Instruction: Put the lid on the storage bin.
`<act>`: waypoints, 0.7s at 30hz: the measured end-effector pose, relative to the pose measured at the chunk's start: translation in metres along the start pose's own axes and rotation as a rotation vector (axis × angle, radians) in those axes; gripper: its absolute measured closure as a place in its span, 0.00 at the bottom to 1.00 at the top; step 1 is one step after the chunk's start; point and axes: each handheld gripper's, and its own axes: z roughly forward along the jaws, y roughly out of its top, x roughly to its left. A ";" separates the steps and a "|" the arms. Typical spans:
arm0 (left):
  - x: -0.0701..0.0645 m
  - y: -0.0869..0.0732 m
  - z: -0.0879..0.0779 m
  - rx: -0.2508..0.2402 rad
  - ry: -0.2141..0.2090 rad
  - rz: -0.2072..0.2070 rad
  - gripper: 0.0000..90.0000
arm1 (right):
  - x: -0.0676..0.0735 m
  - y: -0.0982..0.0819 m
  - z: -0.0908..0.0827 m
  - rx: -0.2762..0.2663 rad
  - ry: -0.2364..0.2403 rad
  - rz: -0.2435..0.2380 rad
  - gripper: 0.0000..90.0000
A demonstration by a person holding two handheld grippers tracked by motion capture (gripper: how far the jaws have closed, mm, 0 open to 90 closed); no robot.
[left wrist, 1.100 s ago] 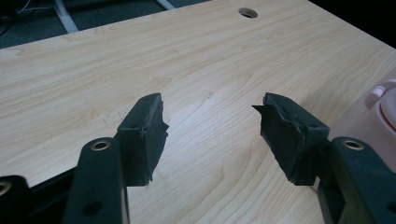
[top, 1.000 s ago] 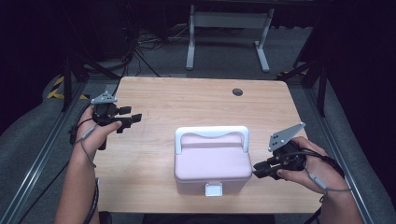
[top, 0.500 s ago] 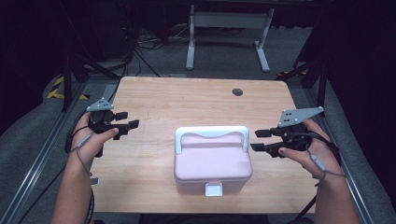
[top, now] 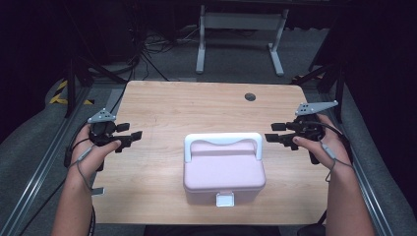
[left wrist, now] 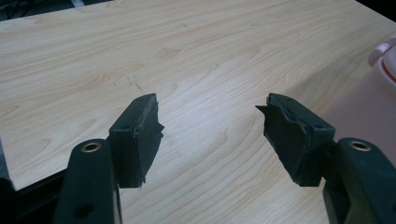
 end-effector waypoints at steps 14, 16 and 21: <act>0.007 -0.002 0.019 0.031 -0.016 0.008 0.41 | -0.050 -0.032 0.027 0.040 -0.139 0.076 0.30; 0.009 -0.003 0.023 0.031 -0.021 0.009 0.40 | -0.056 -0.037 0.032 0.051 -0.156 0.080 0.29; 0.011 -0.005 0.033 0.066 -0.023 0.024 0.40 | -0.068 -0.048 0.038 0.042 -0.182 0.096 0.30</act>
